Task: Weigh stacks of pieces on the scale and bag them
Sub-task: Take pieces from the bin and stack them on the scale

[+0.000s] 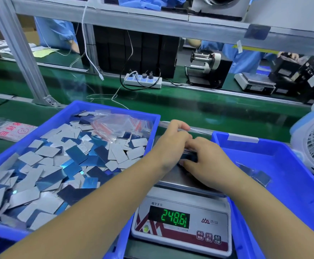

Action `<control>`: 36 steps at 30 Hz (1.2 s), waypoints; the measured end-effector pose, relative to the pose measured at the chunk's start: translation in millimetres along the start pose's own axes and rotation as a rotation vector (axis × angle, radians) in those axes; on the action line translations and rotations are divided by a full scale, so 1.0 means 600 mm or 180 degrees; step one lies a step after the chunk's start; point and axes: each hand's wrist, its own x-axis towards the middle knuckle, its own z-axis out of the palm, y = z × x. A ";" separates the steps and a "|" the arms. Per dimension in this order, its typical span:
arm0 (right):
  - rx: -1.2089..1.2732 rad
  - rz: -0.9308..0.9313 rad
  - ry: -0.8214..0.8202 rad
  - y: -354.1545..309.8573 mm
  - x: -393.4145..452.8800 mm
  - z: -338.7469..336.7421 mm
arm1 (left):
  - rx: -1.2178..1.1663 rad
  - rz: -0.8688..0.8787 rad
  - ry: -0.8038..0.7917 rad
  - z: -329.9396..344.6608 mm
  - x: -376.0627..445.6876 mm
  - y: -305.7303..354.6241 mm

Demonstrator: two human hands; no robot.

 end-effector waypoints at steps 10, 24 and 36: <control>-0.0187 -0.0099 -0.0354 0.004 -0.003 0.001 | 0.0148 0.0044 0.0182 -0.013 0.024 -0.020; -0.0094 -0.0031 -0.0302 0.025 0.001 -0.005 | -0.0026 0.0142 0.0144 -0.009 0.028 -0.030; -0.0606 -0.0227 -0.0472 0.027 -0.009 -0.010 | 0.0482 0.0453 -0.0331 -0.014 0.018 -0.041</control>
